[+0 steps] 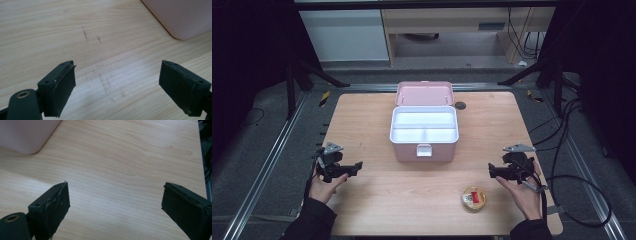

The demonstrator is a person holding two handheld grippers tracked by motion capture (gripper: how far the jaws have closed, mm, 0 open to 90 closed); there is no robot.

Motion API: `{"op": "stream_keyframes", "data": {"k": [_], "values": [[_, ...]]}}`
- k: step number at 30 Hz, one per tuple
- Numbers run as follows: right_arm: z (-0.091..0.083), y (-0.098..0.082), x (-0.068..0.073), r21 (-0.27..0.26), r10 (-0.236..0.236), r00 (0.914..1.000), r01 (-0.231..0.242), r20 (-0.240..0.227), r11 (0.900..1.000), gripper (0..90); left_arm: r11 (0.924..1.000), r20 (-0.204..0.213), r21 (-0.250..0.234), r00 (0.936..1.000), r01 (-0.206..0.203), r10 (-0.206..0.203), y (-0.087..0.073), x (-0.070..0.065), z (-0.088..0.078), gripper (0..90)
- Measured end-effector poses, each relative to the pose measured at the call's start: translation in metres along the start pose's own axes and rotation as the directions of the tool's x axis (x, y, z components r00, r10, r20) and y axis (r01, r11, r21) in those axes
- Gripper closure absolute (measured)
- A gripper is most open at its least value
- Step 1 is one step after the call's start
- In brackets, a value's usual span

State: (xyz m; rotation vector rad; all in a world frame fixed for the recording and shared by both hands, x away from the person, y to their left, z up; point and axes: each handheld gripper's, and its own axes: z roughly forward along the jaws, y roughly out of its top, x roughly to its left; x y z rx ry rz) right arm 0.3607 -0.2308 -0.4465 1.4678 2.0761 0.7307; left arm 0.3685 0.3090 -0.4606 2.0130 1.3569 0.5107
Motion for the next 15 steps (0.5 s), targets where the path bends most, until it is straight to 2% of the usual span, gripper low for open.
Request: {"op": "stream_keyframes", "data": {"k": [5, 9, 13, 14, 15], "values": [[-0.009, 0.001, 0.010, 0.032, -0.009, 0.9993, 0.011, -0.037, 0.999, 8.6, 0.9994, 0.002, 0.025, 0.9997, -0.023, 0.023, -0.001, -0.005, 0.003, 13.9], [-0.017, 0.000, 0.025, 0.063, -0.031, 0.9979, 0.035, -0.057, 0.997, 9.3, 0.9989, -0.001, 0.028, 0.9993, -0.038, 0.038, -0.001, -0.007, 0.004, 13.6], [-0.023, 0.000, 0.040, 0.096, -0.030, 0.9955, 0.039, -0.089, 0.995, 9.5, 0.9983, -0.004, 0.029, 0.9987, -0.051, 0.051, -0.001, -0.011, 0.002, 13.5], [-0.023, 0.000, 0.040, 0.096, -0.030, 0.9955, 0.039, -0.089, 0.995, 9.5, 0.9983, -0.004, 0.029, 0.9987, -0.051, 0.051, -0.001, -0.011, 0.002, 13.4], [-0.024, -0.002, 0.048, 0.106, -0.034, 0.9939, 0.045, -0.105, 0.993, 9.5, 0.9979, -0.004, 0.031, 0.9983, -0.058, 0.058, 0.000, -0.013, 0.002, 13.2]]}}
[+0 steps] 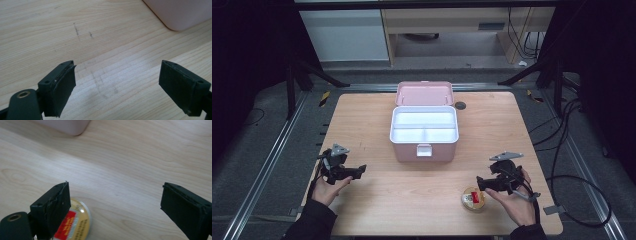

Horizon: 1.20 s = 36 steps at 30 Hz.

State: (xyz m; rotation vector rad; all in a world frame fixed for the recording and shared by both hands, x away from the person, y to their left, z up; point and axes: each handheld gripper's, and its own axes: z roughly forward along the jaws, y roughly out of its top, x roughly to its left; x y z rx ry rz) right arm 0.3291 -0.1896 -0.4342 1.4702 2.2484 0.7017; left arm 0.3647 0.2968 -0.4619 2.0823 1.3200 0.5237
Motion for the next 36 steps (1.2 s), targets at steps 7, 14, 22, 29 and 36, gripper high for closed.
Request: {"op": "stream_keyframes", "data": {"k": [7, 14, 22, 29, 36], "values": [[0.007, -0.004, 0.015, 0.033, -0.026, 0.9994, 0.027, -0.021, 0.999, 9.5, 1.0000, -0.007, 0.004, 1.0000, -0.004, 0.004, 0.000, -0.001, -0.001, 12.8], [0.015, -0.008, 0.027, 0.115, -0.046, 0.9962, 0.054, -0.074, 0.992, 11.7, 0.9998, -0.005, 0.014, 0.9999, -0.016, 0.016, 0.000, -0.003, 0.001, 12.8], [0.022, -0.013, 0.037, 0.178, -0.048, 0.9942, 0.064, -0.096, 0.982, 12.1, 0.9996, -0.003, 0.022, 0.9998, -0.018, 0.019, -0.001, -0.004, 0.002, 12.7], [0.029, -0.018, 0.042, 0.216, -0.046, 0.9929, 0.069, -0.110, 0.974, 12.1, 0.9993, -0.001, 0.028, 0.9997, -0.023, 0.023, -0.001, -0.005, 0.003, 12.7], [0.035, -0.021, 0.045, 0.246, -0.049, 0.9920, 0.077, -0.117, 0.966, 13.7, 0.9989, 0.002, 0.037, 0.9996, -0.028, 0.028, -0.001, -0.005, 0.004, 12.7]]}}
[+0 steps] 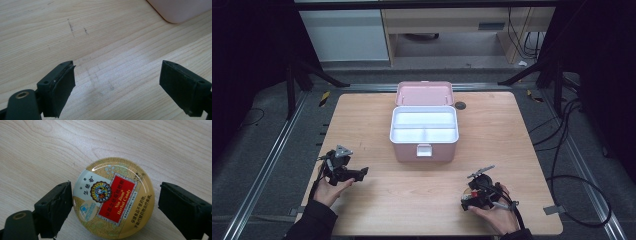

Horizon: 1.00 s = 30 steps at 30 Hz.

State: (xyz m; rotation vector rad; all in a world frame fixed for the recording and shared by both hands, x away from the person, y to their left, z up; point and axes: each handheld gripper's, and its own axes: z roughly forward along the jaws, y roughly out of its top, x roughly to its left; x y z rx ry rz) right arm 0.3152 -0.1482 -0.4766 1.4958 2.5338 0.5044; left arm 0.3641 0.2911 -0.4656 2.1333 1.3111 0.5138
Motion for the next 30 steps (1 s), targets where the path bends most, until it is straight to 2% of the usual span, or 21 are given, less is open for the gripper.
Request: {"op": "stream_keyframes", "data": {"k": [6, 15, 18, 19, 20, 21, 22, 27, 30], "values": [[0.005, 0.000, 0.001, 0.022, -0.011, 0.9999, 0.011, -0.001, 1.000, 19.5, 1.0000, 0.002, 0.004, 1.0000, -0.003, 0.003, 0.000, -0.001, 0.001, 12.7], [0.003, 0.001, 0.000, 0.026, -0.006, 1.0000, 0.006, 0.007, 1.000, 20.6, 0.9999, 0.002, 0.010, 1.0000, -0.006, 0.006, 0.000, -0.001, 0.002, 13.0], [-0.004, 0.001, -0.012, 0.004, 0.030, 0.9993, -0.030, 0.021, 1.000, 20.6, 0.9999, 0.002, 0.012, 1.0000, -0.005, 0.005, 0.000, 0.000, 0.002, 13.1], [-0.004, 0.001, -0.012, 0.004, 0.030, 0.9993, -0.030, 0.021, 1.000, 20.6, 0.9999, 0.002, 0.012, 1.0000, -0.005, 0.005, 0.000, 0.000, 0.002, 13.1], [-0.007, 0.001, -0.024, -0.005, 0.053, 0.9979, -0.052, 0.038, 0.999, 20.6, 0.9999, 0.003, 0.013, 1.0000, -0.005, 0.005, 0.000, 0.000, 0.002, 13.1], [-0.007, 0.001, -0.024, -0.005, 0.053, 0.9979, -0.052, 0.038, 0.999, 20.6, 0.9999, 0.003, 0.013, 1.0000, -0.005, 0.005, 0.000, 0.000, 0.002, 13.1], [-0.009, -0.001, -0.035, -0.006, 0.079, 0.9951, -0.079, 0.059, 0.997, 20.7, 0.9999, 0.003, 0.013, 1.0000, -0.006, 0.006, 0.000, -0.001, 0.002, 13.2], [-0.013, -0.008, -0.072, -0.027, 0.165, 0.9803, -0.163, 0.109, 0.986, 20.7, 0.9999, 0.004, 0.013, 1.0000, -0.006, 0.006, 0.000, -0.001, 0.002, 13.4], [-0.014, -0.014, -0.088, -0.033, 0.202, 0.9711, -0.200, 0.127, 0.979, 20.7, 0.9999, 0.004, 0.015, 1.0000, -0.007, 0.007, 0.000, -0.001, 0.003, 13.5]]}}
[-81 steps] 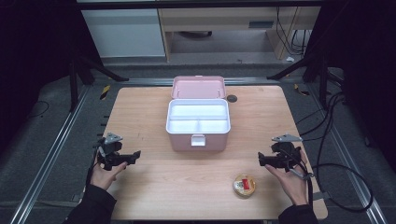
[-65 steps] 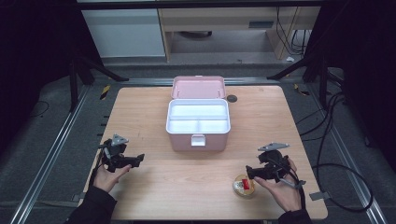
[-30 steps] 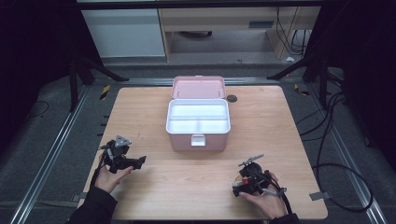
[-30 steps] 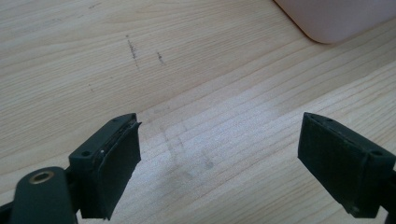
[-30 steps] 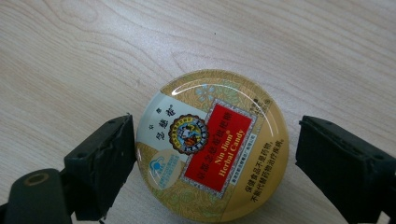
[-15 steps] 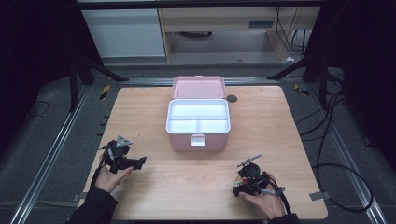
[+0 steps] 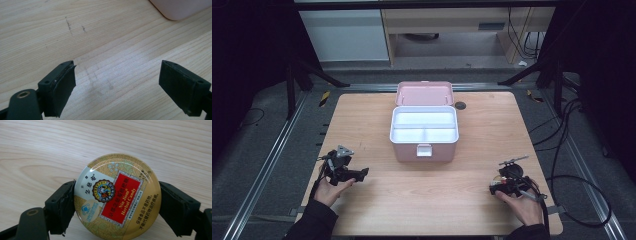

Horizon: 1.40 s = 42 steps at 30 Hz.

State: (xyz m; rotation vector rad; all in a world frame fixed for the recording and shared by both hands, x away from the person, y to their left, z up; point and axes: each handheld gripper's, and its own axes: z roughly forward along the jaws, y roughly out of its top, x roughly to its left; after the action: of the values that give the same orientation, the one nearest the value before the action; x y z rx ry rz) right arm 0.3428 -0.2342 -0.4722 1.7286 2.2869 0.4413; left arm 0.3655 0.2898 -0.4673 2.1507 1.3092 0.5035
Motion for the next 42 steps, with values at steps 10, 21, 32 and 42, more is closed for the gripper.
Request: {"op": "stream_keyframes", "data": {"k": [10, 21, 32, 42], "values": [[0.008, -0.004, -0.018, 0.018, 0.042, 0.9991, -0.042, 0.002, 0.999, 20.5, 1.0000, 0.004, 0.000, 1.0000, -0.003, 0.003, 0.000, -0.001, 0.000, 13.8], [0.000, -0.001, -0.017, -0.059, 0.022, 0.9998, -0.021, 0.002, 0.998, 14.0, 0.9999, 0.017, -0.013, 0.9998, 0.006, -0.005, 0.004, -0.002, -0.002, 13.9], [-0.029, 0.014, -0.002, -0.349, -0.030, 0.9993, 0.035, 0.021, 0.936, 14.3, 0.9968, 0.021, -0.080, 0.9998, -0.001, 0.002, 0.026, -0.006, -0.017, 16.7], [-0.042, 0.057, 0.026, -0.550, -0.133, 0.9911, 0.107, -0.007, 0.828, 16.0, 0.9812, 0.084, -0.192, 0.9964, 0.020, -0.003, 0.068, -0.013, -0.028, 20.3]]}}
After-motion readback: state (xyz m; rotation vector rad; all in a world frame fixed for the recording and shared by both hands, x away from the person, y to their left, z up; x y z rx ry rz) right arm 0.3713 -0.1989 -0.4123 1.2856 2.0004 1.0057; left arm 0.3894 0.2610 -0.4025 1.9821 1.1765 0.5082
